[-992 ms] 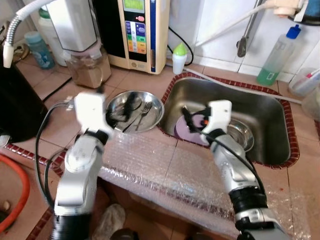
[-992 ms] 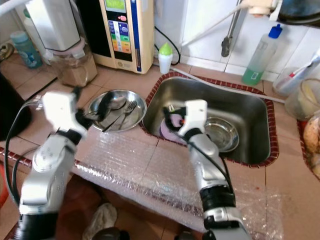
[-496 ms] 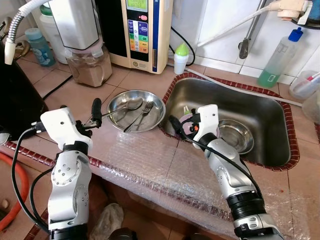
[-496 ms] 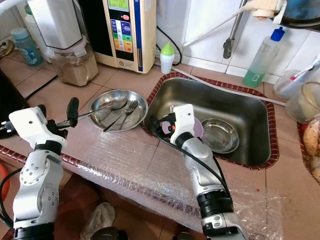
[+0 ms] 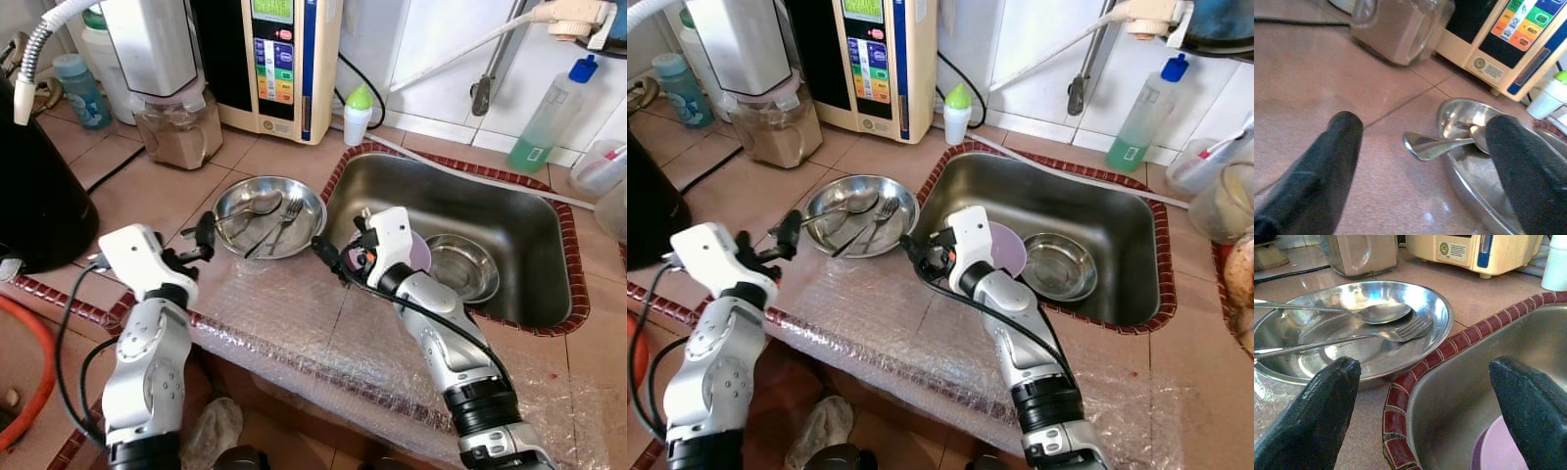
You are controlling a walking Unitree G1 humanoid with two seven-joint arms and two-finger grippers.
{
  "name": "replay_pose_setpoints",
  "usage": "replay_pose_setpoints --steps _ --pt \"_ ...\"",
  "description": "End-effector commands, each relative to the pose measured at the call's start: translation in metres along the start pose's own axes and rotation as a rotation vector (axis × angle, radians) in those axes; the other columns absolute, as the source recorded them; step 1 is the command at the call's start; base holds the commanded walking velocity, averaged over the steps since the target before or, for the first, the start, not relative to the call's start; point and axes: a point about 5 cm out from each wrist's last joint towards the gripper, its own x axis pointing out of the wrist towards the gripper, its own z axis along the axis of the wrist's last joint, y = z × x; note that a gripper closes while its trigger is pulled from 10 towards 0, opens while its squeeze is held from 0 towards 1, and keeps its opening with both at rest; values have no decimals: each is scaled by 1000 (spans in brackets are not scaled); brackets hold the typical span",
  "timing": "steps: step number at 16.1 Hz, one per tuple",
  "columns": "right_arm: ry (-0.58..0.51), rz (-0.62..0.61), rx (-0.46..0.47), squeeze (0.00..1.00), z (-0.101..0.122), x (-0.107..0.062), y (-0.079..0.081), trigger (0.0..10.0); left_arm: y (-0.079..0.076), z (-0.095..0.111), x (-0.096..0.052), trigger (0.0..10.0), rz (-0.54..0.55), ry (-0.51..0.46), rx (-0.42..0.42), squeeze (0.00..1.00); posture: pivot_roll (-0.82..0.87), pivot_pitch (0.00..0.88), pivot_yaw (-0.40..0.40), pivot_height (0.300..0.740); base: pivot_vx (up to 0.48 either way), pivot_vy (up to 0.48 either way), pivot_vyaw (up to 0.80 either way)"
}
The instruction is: Kitchen organization
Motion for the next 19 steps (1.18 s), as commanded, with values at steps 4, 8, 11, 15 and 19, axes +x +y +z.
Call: replay_pose_setpoints --steps 4,8,11,15,19 --pt "11 24 -20 0 2 -1 4 10000 -8 -7 11 0 -10 66 -123 0 25 0 8 740 0 0 0" --pt "15 45 -13 0 0 -1 8 10000 -6 -14 14 0 -18 104 -193 0 25 0 13 740 0 0 0" --pt "27 170 32 0 1 -5 17 10000 -4 -14 14 0 -9 111 -217 0 27 0 16 740 0 0 0" --pt "34 200 37 0 0 -6 20 10000 -2 -9 17 0 -3 94 -228 0 27 0 19 740 0 0 0" --pt "43 209 38 0 -1 -7 23 10000 -6 -7 19 0 -26 94 -228 0 22 0 24 740 0 0 0"
